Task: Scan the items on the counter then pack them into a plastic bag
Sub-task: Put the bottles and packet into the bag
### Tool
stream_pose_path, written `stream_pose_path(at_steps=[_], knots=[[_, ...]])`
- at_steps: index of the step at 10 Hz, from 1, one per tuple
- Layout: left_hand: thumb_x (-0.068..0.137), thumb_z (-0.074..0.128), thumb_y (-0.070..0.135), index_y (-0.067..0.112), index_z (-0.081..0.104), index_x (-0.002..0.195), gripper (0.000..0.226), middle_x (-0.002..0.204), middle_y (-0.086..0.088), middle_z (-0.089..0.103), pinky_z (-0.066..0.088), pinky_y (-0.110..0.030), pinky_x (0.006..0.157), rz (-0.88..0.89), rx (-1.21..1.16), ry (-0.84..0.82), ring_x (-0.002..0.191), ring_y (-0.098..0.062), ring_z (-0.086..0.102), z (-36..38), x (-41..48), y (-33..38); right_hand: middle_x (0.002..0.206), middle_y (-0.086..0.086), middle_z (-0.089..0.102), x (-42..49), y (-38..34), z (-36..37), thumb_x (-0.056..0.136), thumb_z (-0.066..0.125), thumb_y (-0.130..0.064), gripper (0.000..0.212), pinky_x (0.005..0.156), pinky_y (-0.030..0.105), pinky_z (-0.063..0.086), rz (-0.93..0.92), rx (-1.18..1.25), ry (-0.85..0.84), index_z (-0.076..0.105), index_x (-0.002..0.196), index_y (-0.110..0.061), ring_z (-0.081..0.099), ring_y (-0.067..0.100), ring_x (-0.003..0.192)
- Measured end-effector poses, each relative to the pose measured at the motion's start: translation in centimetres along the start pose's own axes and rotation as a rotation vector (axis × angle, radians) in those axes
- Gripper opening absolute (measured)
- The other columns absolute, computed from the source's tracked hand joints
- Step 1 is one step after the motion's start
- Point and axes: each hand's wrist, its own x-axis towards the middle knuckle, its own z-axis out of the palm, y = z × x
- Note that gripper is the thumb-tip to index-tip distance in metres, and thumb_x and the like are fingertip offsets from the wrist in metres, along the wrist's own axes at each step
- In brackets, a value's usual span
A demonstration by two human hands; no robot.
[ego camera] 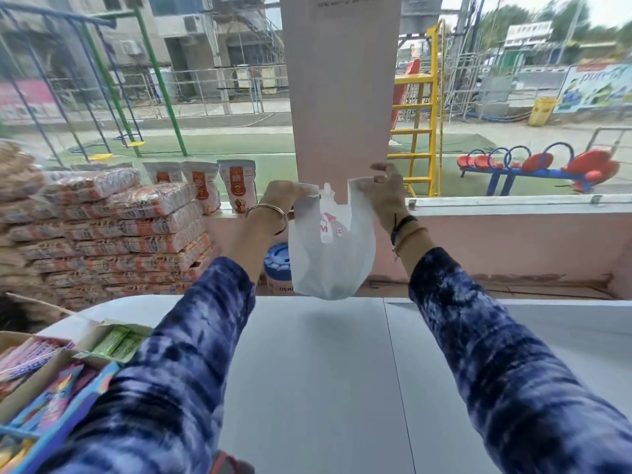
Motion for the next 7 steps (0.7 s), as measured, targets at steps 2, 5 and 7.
stream_pose_path(at_steps=[2, 5, 7], knots=[[0.085, 0.060, 0.013, 0.001, 0.035, 0.135, 0.057, 0.110, -0.014, 0.049, 0.046, -0.036, 0.090, -0.066, 0.369, 0.047, 0.100, -0.028, 0.052, 1.1, -6.1, -6.8, 0.085, 0.010, 0.060, -7.2, 4.1, -2.8, 0.079, 0.065, -0.011, 0.039, 0.076, 0.040, 0.057, 0.104, -0.348, -0.288, 0.054, 0.117, -0.005, 0.063, 0.029, 0.079], [0.084, 0.058, 0.012, -0.004, 0.057, 0.116, 0.036, 0.116, -0.020, 0.067, 0.055, -0.036, 0.086, -0.593, 1.016, -0.646, 0.103, -0.033, 0.066, 2.0, -15.5, -17.2, 0.102, 0.018, 0.073, -19.1, 11.7, -4.5, 0.085, 0.064, -0.019, 0.031, 0.073, 0.031, 0.057, 0.567, -1.112, -1.076, 0.062, 0.104, 0.005, 0.070, 0.024, 0.074], [0.086, 0.055, 0.036, 0.003, 0.053, 0.117, 0.045, 0.104, -0.015, 0.068, 0.053, -0.035, 0.073, -0.270, 1.236, -0.359, 0.089, -0.029, 0.065, 1.9, -14.3, -15.3, 0.118, 0.017, 0.061, -17.7, 9.2, -3.2, 0.092, 0.047, -0.021, 0.026, 0.085, 0.037, 0.046, 0.060, -1.036, -0.548, 0.053, 0.112, -0.005, 0.058, 0.033, 0.106]])
